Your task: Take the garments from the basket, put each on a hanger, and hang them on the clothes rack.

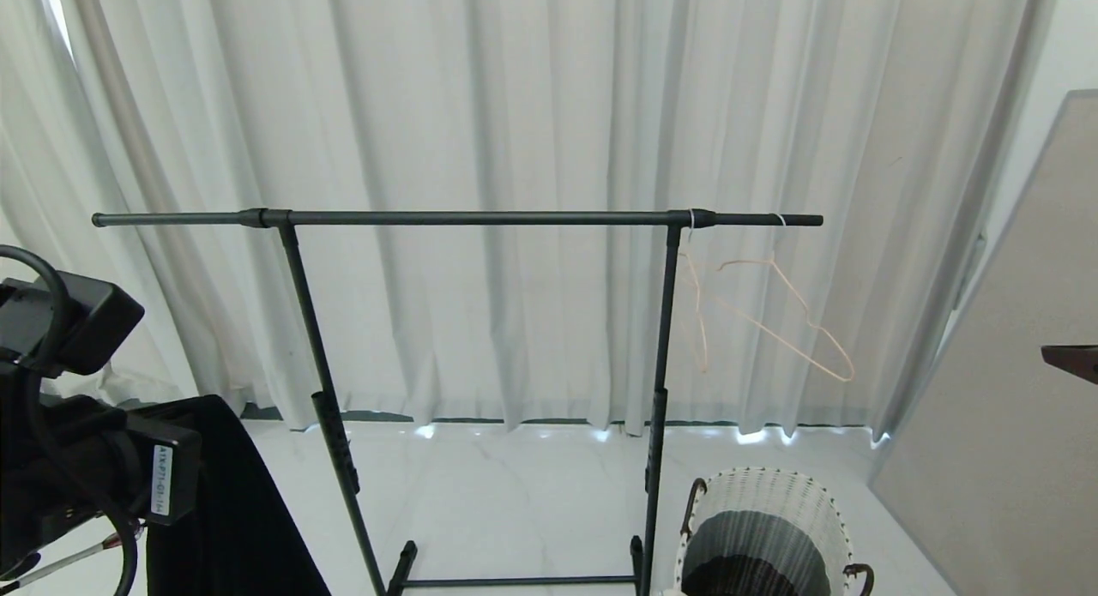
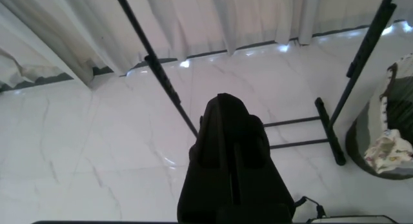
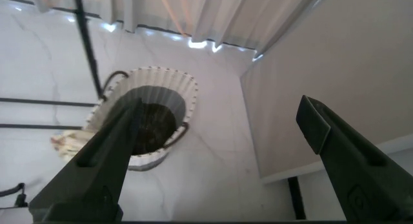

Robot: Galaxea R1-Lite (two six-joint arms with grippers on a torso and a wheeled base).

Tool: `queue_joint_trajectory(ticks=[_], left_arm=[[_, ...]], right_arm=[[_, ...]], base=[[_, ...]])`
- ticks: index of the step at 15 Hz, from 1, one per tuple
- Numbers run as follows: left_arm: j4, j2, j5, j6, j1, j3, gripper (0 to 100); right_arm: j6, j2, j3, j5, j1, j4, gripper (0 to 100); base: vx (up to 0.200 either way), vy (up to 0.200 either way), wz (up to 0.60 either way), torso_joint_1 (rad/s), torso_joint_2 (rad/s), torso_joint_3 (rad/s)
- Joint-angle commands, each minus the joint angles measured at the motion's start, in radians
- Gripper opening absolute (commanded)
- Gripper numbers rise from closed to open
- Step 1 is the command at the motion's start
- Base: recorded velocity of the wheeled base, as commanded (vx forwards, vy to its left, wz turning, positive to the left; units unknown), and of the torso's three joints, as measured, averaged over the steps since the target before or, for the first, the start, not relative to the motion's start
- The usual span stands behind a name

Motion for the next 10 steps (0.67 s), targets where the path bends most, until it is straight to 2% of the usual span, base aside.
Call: queue_joint_trajectory(ticks=[1,2,5,8,10], left_arm=[[0.001,-0.010,0.000,0.000,-0.001,0.010,0],[0.000,-0.012,0.002,0.000,0.001,0.011,0],[0.000,-0.021,0.002,-0.001,0.001,0.013,0],[0.001,-0.036,0.000,0.000,0.003,0.021,0],[0.001,-0.038,0.000,-0.001,0.003,0.024,0]], right_arm=[[-0.011,-0.006,0.002,0.001,0.002,-0.001,100],[-0.019,-0.004,0.002,0.002,0.005,-0.001,100],[-0.034,0.001,0.000,0.042,0.017,-0.003,100],[-0.036,0.024,0.000,0.093,0.019,-0.058,100],[-0.039,0.051,-0.001,0.119,0.019,-0.118,100]], base=[[0.000,-0.200,0.00,0.007,0.00,0.002],[0.000,-0.200,0.00,-0.002,0.00,0.002],[0.000,0.000,0.00,0.000,0.00,0.000],[0.000,0.000,0.00,0.000,0.00,0.000],[0.200,0.000,0.00,0.002,0.00,0.005]])
